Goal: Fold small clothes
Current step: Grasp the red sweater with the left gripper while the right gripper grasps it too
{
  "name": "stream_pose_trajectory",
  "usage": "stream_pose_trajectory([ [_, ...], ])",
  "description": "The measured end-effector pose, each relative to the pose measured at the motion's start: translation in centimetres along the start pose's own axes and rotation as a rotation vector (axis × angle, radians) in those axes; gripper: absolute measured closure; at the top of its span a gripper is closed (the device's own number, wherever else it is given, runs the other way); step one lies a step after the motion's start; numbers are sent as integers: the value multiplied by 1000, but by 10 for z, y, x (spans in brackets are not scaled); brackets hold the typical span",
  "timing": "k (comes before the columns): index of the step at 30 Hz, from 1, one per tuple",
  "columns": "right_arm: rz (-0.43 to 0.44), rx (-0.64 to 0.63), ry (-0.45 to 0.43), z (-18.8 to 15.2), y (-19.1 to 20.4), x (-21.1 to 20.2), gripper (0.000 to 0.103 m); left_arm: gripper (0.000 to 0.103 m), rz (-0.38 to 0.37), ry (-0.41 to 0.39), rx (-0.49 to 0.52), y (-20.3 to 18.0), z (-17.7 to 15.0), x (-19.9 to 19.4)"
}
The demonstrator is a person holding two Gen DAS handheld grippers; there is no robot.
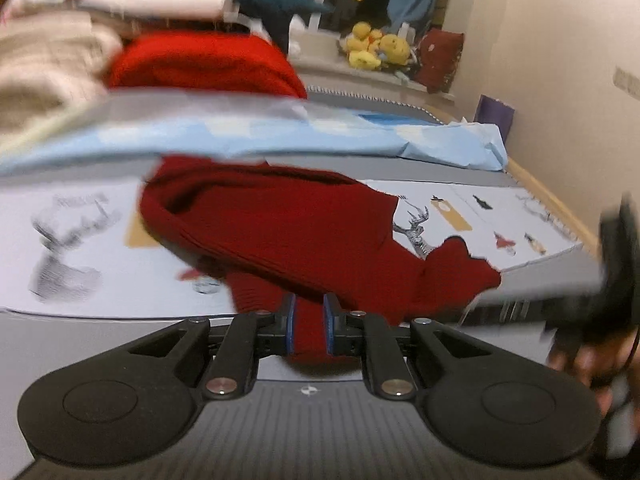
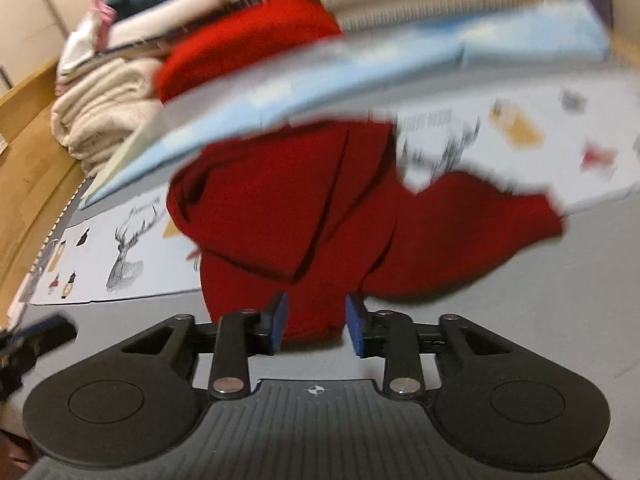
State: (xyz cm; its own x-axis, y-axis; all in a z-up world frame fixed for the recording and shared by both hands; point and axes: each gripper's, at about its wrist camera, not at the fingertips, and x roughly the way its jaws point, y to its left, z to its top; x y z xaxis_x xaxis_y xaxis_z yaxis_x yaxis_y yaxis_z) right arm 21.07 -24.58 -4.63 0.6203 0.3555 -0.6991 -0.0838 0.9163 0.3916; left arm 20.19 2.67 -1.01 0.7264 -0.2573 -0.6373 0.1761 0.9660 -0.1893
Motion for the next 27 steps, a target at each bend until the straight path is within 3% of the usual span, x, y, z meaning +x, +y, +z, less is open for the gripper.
stream_pose_trajectory([
  [6,71,193,213,-16,-16,71,57,80,-82,126,-197,35,13,98],
  [10,74,304,240,-14,-25,91,57,70,-128,169,-308,48,14,143],
  [12,61,324,252,-15,-24,100,57,56,-135,165,-354,52,15,158],
  [14,58,333,250,-16,-22,105,59,55,-149,175,-399,54,15,170],
  [16,49,331,235,-16,-20,108,69,55,-149,186,-408,53,15,180],
  [17,41,325,223,-16,-19,108,86,59,-143,188,-407,53,15,183],
  [18,37,319,208,-14,-19,108,90,79,-139,186,-407,52,16,184],
  [19,39,314,192,-12,-18,107,90,89,-142,181,-407,54,19,184],
  [21,42,289,146,-3,-16,100,92,93,-152,156,-422,61,24,172],
  [24,5,190,-10,24,-14,73,93,95,-160,84,-434,74,41,131],
  [27,-22,65,-150,59,-18,34,94,97,-148,36,-371,94,64,78],
])
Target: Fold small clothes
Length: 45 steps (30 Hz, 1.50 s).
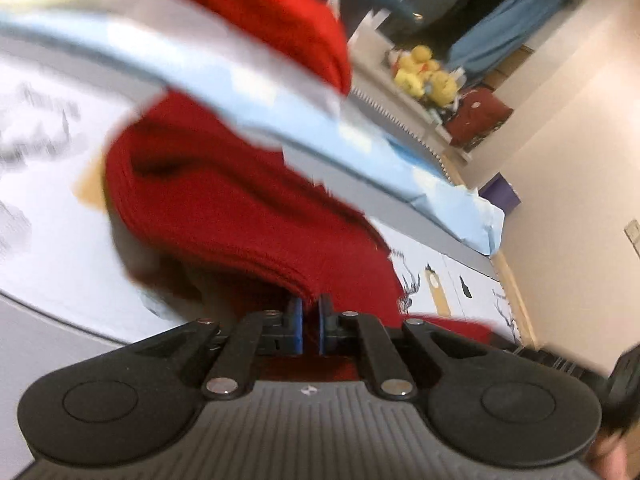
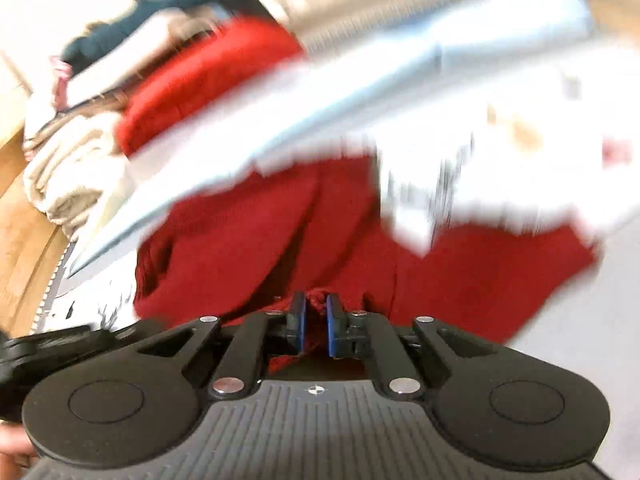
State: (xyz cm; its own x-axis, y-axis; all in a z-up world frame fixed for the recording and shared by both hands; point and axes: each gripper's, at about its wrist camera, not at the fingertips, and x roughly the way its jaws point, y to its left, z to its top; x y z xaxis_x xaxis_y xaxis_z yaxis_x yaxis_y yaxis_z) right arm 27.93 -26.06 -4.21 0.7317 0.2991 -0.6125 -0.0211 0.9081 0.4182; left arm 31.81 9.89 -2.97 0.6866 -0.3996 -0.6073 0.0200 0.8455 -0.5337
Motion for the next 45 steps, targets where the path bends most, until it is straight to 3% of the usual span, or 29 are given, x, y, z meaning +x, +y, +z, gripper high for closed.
stream_pose_trajectory([
  [5,-61,-270,-214,50,6,-87,94,98,101,-8,109,28,10,-98],
  [8,-141,-506,-304,39,19,-136,94,98,223,33,120,61,-4,-139],
  [10,-176,-589,-259,25,10,-151,94,98,332,78,111,91,-22,-154],
  [12,-196,-608,-142,6,-7,-151,93,103,377,125,63,120,-38,-163],
  [15,-180,-520,91,-22,-34,-135,90,103,419,235,56,143,-57,-167],
  [16,-189,-469,129,-30,-41,-130,90,102,418,261,73,147,-61,-169],
  [17,-217,-412,114,-35,-50,-128,89,101,422,273,85,144,-64,-169],
  [18,-239,-338,90,-38,-61,-128,84,93,420,281,90,143,-67,-170],
  [21,-175,-77,92,-34,-98,-128,80,71,375,308,121,137,-71,-158],
  [22,-159,-14,81,-31,-106,-128,78,68,372,319,134,137,-71,-152],
  [24,-154,57,81,-28,-110,-119,67,63,371,341,155,135,-72,-135],
  [27,-139,58,177,-42,-109,-91,60,55,358,351,160,137,-80,-111],
  [31,-173,-49,319,-69,-86,-55,57,55,391,406,178,138,-92,-84],
  [34,-198,-129,408,-89,-72,-37,57,57,426,401,222,135,-96,-76],
  [35,-197,-132,419,-91,-70,-32,59,73,431,409,230,135,-97,-73],
  [36,-184,-132,431,-93,-70,-31,72,89,431,422,242,135,-98,-71],
  [38,-142,-145,459,-95,-66,-28,93,92,431,424,298,131,-101,-72],
  [39,-129,-165,467,-96,-64,-27,95,94,429,422,328,129,-102,-75],
  [42,-142,-220,431,-90,-62,-33,97,96,414,393,364,124,-100,-94],
  [45,-240,-155,277,-67,-79,-59,98,97,404,449,375,125,-107,-112],
])
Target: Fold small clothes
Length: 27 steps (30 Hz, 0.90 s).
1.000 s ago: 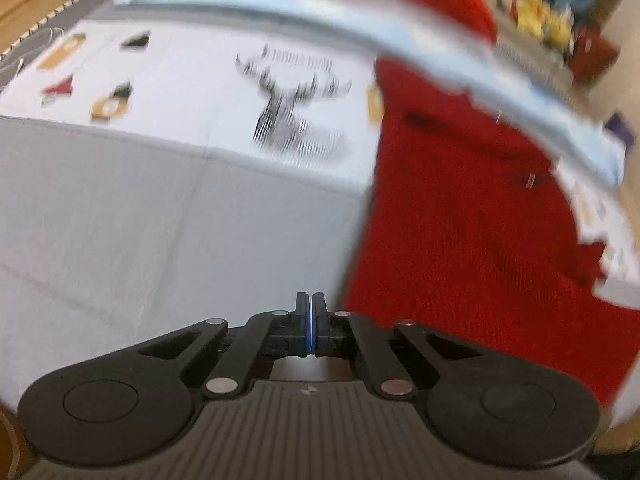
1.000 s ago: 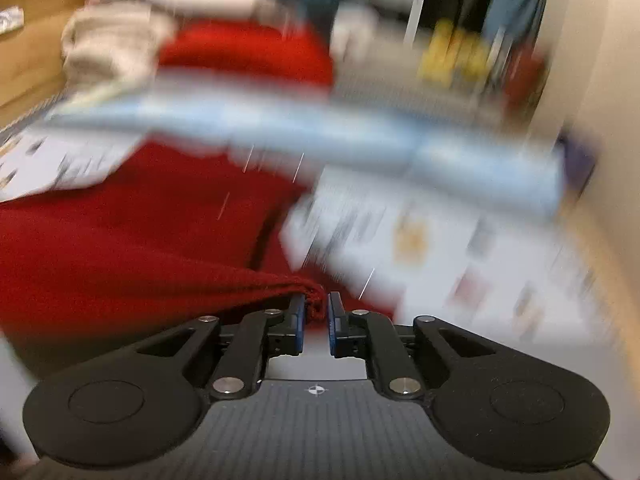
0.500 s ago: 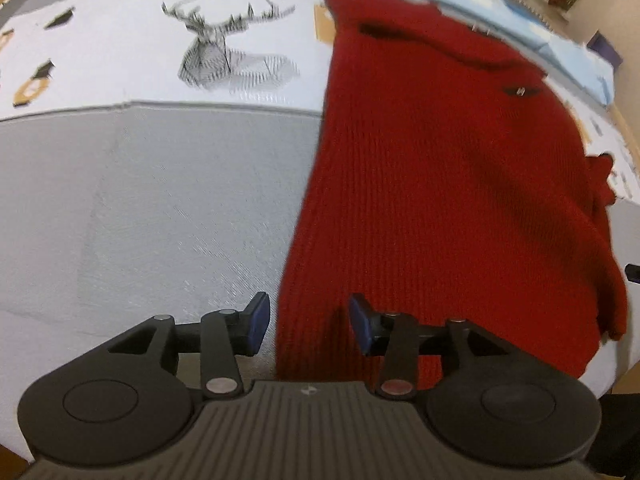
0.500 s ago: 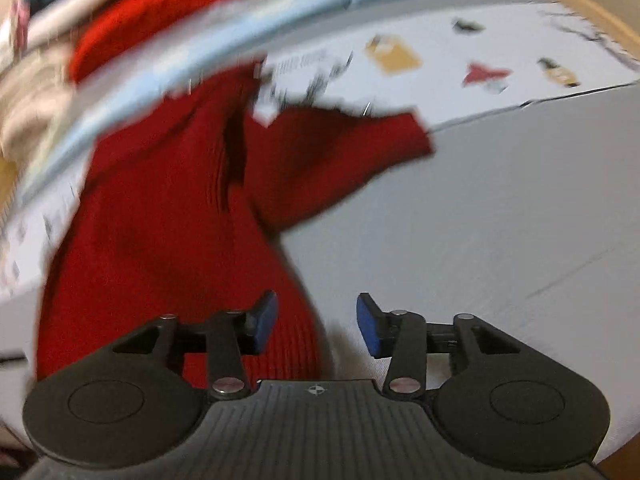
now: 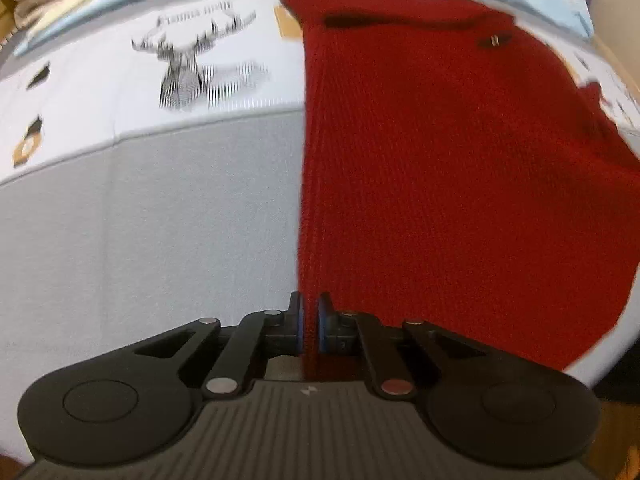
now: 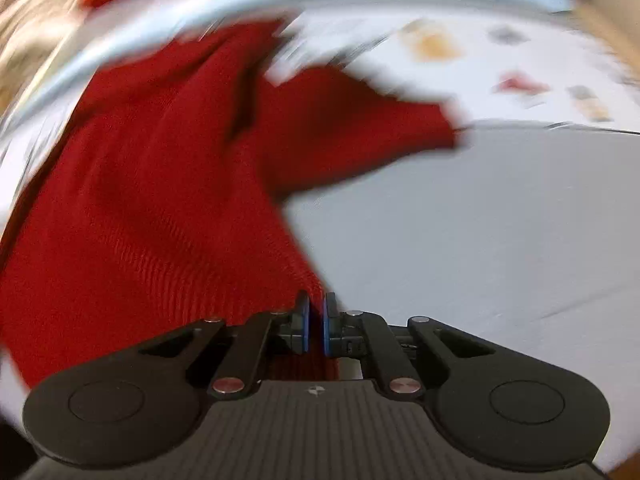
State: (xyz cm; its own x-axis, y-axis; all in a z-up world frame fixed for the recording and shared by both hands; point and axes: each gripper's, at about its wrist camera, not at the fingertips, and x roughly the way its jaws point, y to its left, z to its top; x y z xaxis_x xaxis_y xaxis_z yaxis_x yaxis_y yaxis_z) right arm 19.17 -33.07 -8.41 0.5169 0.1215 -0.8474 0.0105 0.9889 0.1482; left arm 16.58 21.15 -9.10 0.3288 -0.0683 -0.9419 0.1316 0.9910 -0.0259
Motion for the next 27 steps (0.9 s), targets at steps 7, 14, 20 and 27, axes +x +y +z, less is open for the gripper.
stream_pose_trajectory([
  [7,-86,-195,189,-18,3,20,97,92,4,94,193,-21,-33,-5],
  [14,-40,-71,-46,4,-12,-8,88,67,56,-232,75,-32,-4,-59],
  [20,22,114,-152,22,-32,-8,66,37,113,-574,-71,-75,14,-93],
  [27,40,363,-83,20,-53,23,64,35,93,-723,-88,-133,86,-107],
])
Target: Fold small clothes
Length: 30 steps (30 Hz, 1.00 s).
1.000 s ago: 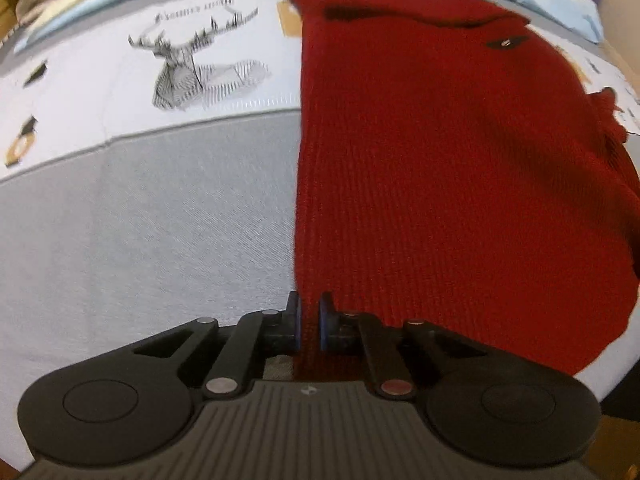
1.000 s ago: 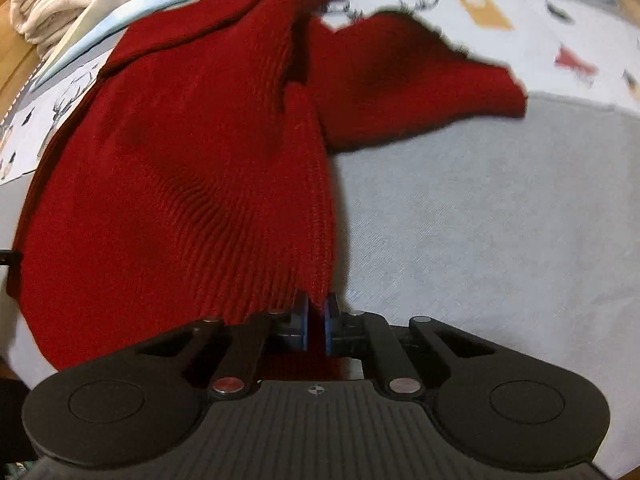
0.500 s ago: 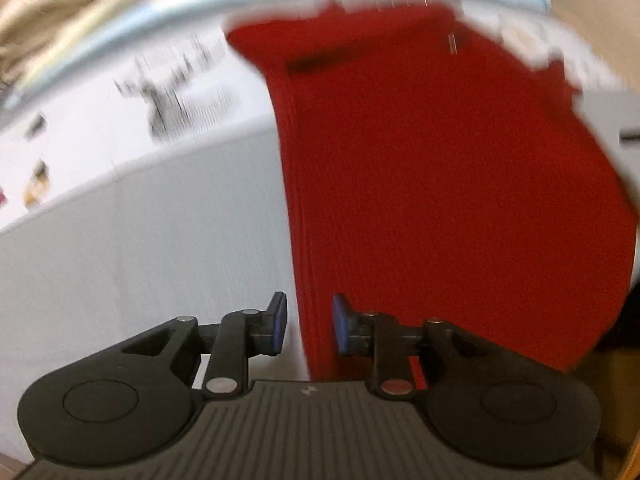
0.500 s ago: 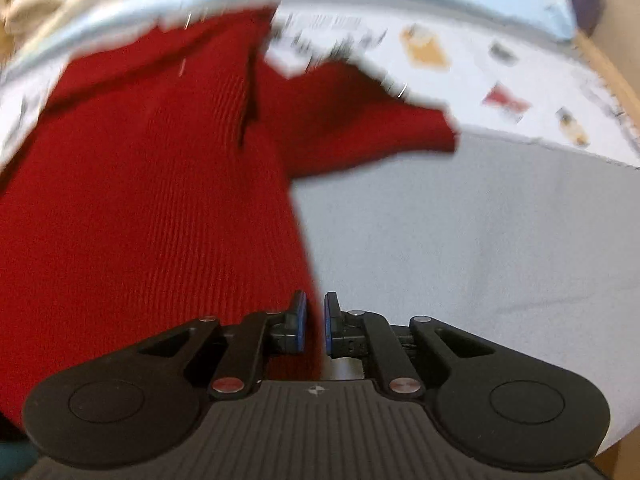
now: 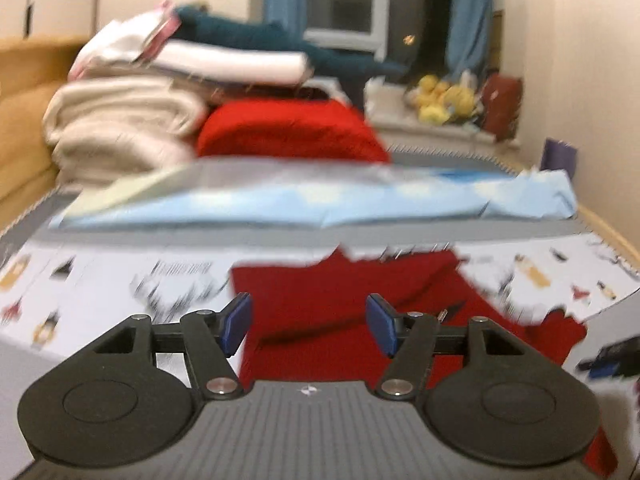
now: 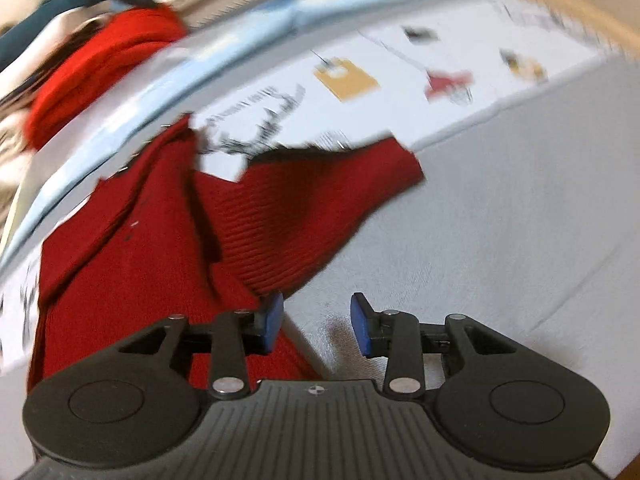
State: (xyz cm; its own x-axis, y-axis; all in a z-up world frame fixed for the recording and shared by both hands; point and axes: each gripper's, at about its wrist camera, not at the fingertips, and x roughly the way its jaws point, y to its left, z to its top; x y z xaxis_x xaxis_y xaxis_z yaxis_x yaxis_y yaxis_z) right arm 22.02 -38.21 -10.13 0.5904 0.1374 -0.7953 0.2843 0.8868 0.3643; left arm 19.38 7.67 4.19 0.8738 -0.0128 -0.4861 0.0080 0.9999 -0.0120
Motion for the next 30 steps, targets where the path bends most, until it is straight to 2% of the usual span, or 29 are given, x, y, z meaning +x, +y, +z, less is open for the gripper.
stream_pose_trajectory([
  [3,2,100,31,3,-8,29,63,35,-26,-41,-11,-16,5,24],
  [7,3,200,7,11,-14,56,59,35,7,19,43,-39,5,52],
  [9,7,189,-40,17,-8,65,60,35,12,33,37,-39,10,66],
  [10,0,159,-62,22,-3,70,65,35,15,39,27,-35,9,75],
  [11,-10,130,-82,24,1,71,85,35,23,45,10,-29,8,80],
  [12,-12,97,-89,30,5,76,92,35,35,52,-1,-26,8,84],
  [14,5,49,-103,46,11,79,93,35,56,64,-20,-19,7,91],
  [17,21,-38,-227,84,12,68,94,35,80,85,-32,-9,9,102],
  [19,3,-57,-359,117,3,50,95,35,86,96,-54,-3,9,105],
  [21,-90,5,-505,146,-20,29,95,35,79,112,-61,1,8,109],
  [24,-293,147,-622,173,-69,17,95,35,80,132,-13,-1,3,115],
  [25,-350,181,-621,176,-85,20,95,35,85,139,6,-2,1,117],
  [26,-374,224,-579,178,-104,28,95,35,89,148,19,-2,-2,120],
  [28,-351,300,-450,175,-135,52,95,35,91,168,19,0,-5,126],
  [30,-384,321,-412,167,-149,68,95,35,89,194,-6,4,-7,131],
])
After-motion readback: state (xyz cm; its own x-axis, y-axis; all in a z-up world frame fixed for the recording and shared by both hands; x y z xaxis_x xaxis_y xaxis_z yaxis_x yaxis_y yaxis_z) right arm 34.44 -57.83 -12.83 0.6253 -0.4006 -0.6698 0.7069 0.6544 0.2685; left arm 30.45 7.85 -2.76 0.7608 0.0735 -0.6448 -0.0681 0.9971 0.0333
